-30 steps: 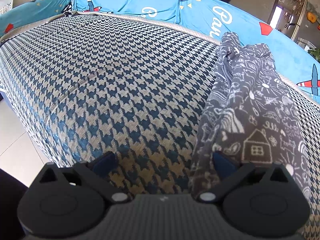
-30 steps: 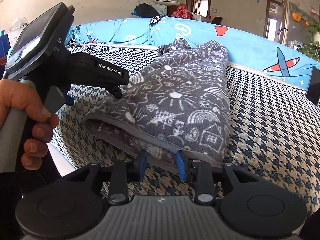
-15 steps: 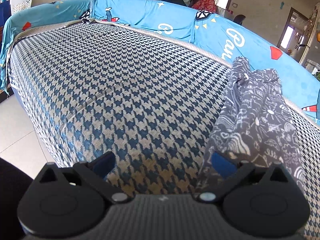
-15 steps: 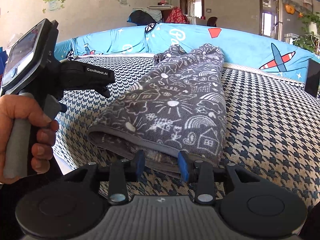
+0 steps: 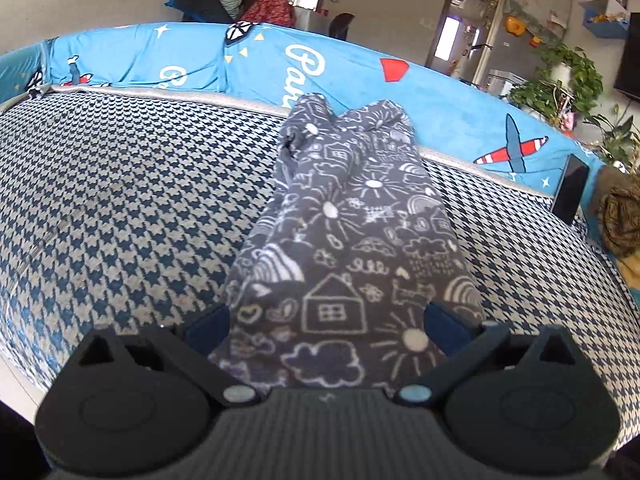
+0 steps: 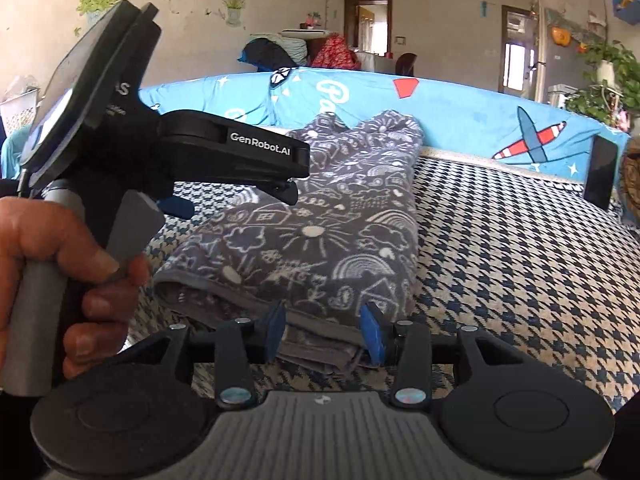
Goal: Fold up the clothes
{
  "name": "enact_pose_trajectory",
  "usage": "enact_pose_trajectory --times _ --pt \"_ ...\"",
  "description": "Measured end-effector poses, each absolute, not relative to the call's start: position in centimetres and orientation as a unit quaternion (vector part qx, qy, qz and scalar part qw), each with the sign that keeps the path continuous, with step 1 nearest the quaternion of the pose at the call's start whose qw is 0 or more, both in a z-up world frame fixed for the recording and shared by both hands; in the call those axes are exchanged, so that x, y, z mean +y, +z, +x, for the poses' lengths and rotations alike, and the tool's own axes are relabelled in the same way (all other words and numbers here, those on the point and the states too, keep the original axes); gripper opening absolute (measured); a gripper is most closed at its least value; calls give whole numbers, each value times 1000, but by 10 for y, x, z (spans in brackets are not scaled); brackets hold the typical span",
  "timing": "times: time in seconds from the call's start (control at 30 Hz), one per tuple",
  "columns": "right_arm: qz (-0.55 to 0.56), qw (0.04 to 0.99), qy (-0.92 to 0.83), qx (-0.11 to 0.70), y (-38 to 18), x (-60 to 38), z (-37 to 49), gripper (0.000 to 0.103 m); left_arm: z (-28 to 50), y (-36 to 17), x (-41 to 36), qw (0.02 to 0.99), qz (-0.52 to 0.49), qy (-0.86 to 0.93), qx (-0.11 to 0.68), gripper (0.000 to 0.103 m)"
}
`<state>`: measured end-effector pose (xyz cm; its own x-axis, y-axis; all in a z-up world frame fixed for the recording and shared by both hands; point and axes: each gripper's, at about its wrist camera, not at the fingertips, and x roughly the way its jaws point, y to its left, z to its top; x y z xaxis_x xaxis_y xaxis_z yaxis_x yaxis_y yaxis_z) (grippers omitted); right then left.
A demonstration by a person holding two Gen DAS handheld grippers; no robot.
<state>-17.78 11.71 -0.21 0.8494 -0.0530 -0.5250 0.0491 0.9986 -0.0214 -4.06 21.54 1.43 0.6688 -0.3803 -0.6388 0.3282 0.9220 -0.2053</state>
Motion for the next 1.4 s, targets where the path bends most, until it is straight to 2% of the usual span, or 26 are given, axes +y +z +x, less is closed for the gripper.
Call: enact_pose_trajectory --times 0.17,0.23,0.3,0.6,0.93,1.13,1.4 --pt "23 949 -45 312 -14 107 -162 42 -31 -8 202 892 -1 -198 406 103" --pt "41 940 -42 337 -22 104 -158 43 -36 -9 200 894 17 -199 400 103" --pt "60 938 -33 341 -23 101 -158 50 -39 -11 198 896 31 -200 395 103" --pt "83 925 -25 369 -28 97 -156 53 -43 -13 199 899 31 -198 391 103" --pt "40 930 -11 365 -7 96 -158 53 -39 -1 222 899 -50 -198 387 103" --pt "24 937 15 348 16 80 -143 54 -29 6 225 905 -59 -175 382 103" --pt "95 933 25 347 29 29 -91 58 7 25 217 909 -70 -165 376 103"
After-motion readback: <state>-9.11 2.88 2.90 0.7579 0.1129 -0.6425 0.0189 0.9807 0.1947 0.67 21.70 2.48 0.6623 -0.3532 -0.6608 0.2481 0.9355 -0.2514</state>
